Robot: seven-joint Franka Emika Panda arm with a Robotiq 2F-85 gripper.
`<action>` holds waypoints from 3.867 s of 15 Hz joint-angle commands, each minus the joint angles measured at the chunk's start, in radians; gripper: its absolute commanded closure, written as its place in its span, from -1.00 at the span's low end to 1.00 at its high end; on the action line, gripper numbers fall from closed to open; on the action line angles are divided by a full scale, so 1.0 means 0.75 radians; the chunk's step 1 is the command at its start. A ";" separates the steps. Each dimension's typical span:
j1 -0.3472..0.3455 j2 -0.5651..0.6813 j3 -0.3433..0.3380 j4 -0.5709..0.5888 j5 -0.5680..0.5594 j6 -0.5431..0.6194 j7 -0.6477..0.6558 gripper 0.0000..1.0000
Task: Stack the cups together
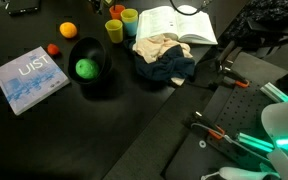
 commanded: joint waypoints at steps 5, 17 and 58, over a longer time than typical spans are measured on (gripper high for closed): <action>0.043 0.046 -0.025 0.041 0.041 -0.049 -0.027 -1.00; -0.007 0.236 -0.034 0.394 0.107 -0.358 0.065 -1.00; 0.001 0.049 -0.088 0.397 0.139 -0.560 0.148 0.92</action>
